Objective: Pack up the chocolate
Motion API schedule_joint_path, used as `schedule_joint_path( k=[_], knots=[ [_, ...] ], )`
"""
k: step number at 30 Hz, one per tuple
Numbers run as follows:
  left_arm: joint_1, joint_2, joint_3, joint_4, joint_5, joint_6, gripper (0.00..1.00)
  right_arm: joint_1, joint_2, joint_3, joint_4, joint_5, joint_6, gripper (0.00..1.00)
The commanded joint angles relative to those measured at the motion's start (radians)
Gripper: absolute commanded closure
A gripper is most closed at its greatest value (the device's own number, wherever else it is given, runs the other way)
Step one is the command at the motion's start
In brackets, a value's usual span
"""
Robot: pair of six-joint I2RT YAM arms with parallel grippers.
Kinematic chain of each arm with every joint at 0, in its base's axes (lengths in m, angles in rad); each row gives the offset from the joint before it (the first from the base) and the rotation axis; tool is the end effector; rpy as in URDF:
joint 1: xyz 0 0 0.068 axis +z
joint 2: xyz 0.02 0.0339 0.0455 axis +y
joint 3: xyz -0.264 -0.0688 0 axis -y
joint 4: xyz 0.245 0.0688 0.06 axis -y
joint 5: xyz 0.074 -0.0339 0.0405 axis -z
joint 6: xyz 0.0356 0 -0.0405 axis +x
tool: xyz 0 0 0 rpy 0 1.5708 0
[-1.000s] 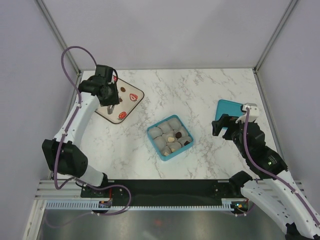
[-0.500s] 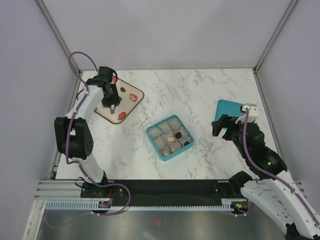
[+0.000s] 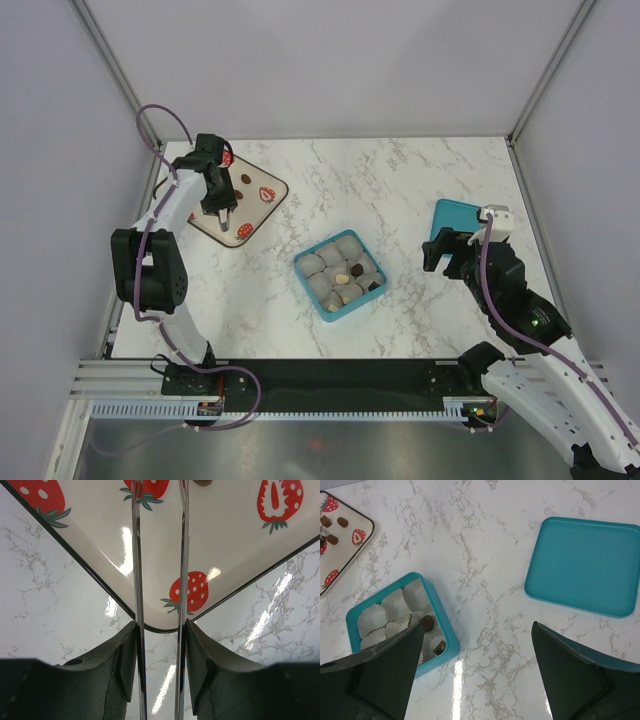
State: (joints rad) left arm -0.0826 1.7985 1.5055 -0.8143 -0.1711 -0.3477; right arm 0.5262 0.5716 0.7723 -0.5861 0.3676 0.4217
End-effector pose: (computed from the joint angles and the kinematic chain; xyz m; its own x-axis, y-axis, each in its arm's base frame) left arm 0.3795 -0.0253 0.2598 -0.8400 -0.2674 -0.4722 -0.2986 0.9543 -0.0091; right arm 0.1149 0.0519 0.3236 -0.3706 0.2265 -0.9008 -0.0318 0.9661 0.2560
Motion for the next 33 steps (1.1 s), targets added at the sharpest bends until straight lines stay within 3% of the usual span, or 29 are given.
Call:
schedule_joint_path(
  k=[1, 12, 33],
  knots=[
    [0.006, -0.028, 0.039, 0.037, -0.031, -0.011, 0.52, 0.001, 0.007, -0.005, 0.045, 0.011, -0.008, 0.03],
    [0.015, -0.019, 0.051, 0.032, -0.077, 0.013, 0.52, 0.0, 0.005, -0.01, 0.051, 0.016, -0.009, 0.02],
    [0.026, 0.061, 0.074, 0.029, 0.004, 0.056, 0.49, 0.0, -0.003, -0.015, 0.051, 0.03, -0.014, 0.03]
  ],
)
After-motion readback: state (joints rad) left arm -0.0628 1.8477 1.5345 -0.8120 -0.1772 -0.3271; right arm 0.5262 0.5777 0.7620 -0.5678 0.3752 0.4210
